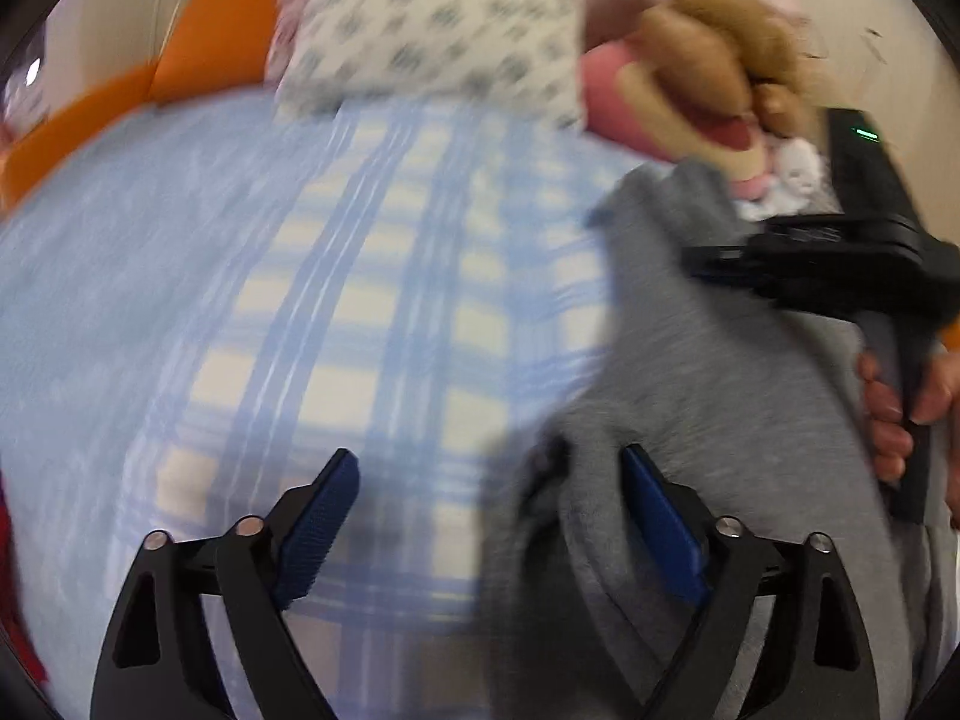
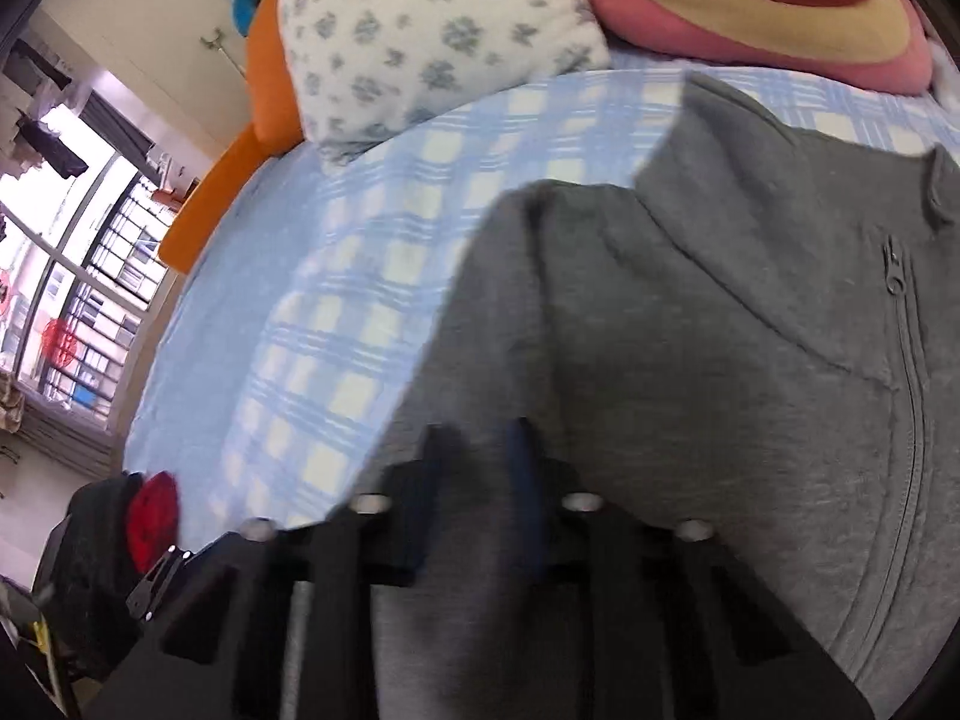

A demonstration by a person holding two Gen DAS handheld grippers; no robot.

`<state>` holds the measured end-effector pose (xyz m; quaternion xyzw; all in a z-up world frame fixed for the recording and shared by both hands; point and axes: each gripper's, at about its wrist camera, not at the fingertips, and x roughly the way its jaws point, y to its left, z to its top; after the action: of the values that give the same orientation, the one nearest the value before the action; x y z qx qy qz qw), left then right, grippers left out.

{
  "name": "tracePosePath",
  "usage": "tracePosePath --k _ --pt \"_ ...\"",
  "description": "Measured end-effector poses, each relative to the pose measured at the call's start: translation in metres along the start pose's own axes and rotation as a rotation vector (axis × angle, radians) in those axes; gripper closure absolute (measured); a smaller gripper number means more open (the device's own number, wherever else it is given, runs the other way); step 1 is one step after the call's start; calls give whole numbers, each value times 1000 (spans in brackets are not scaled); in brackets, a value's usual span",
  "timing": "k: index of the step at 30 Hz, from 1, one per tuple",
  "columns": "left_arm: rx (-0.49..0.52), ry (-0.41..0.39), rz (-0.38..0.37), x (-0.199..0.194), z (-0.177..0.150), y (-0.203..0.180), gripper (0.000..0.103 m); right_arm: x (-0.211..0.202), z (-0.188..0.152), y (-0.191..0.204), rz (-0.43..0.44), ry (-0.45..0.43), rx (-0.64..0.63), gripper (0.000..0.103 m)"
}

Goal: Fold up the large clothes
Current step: 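Press the folded side flat with the left tool while the right tool releases it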

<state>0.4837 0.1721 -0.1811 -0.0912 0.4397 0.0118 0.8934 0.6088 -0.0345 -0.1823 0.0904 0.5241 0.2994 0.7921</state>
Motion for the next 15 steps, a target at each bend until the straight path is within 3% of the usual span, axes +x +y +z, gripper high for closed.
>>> tracePosePath --k 4,8,11,15 --pt "24 -22 12 -3 -5 -3 10 -8 -5 4 -25 -9 -11 95" --pt "-16 -44 -54 -39 -8 3 12 -56 -31 35 20 -18 -93 80" --pt "40 -81 -145 -85 -28 -13 12 -111 -83 67 60 -26 -198 77" --pt "226 -85 -232 -133 -72 -61 12 -177 -165 85 117 -11 -247 77"
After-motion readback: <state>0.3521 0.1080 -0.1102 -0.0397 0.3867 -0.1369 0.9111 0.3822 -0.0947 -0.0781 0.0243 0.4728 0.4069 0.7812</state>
